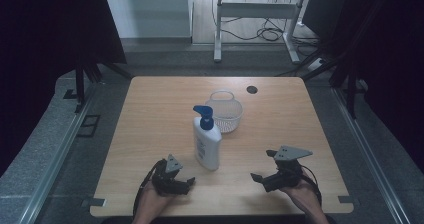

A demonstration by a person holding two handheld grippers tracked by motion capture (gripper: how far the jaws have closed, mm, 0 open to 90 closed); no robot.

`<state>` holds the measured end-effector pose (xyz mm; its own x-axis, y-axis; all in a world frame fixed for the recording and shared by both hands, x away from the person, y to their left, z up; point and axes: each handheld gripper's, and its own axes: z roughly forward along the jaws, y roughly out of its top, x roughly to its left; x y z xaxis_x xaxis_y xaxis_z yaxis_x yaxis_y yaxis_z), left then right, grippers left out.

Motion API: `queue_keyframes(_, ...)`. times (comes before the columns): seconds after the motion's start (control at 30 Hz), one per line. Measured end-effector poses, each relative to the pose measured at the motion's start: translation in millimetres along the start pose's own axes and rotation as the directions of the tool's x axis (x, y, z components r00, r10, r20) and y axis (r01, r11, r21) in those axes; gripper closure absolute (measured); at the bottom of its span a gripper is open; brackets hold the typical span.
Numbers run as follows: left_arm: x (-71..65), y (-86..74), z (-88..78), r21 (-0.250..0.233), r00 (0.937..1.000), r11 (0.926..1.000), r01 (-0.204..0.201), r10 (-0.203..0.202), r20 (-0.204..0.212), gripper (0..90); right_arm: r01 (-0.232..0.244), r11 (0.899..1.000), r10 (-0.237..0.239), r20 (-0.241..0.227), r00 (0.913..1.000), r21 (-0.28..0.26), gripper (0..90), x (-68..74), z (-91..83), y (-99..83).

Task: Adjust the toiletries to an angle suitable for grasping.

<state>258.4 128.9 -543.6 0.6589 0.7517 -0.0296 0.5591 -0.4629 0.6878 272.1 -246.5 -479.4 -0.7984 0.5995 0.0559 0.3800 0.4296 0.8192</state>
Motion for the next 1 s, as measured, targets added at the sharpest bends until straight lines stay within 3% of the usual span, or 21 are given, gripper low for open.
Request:
queue_keyframes(0.2, 0.0, 0.0, 0.0, 0.000, 1.0000, 1.0000, 0.000, 0.000, 0.000, 12.0, 0.013, 1.000, -0.013, -0.040, 0.9991, 0.002, 0.0, 7.7, 7.8, 15.3)
queue_keyframes(1.0, 0.1, 0.1, 0.1, -0.002, 1.0000, 1.0000, 0.000, 0.000, -0.001, 12.0, -0.022, 1.000, 0.021, -0.063, 0.9978, -0.013, 0.0, 23.2, 44.2, 56.3)
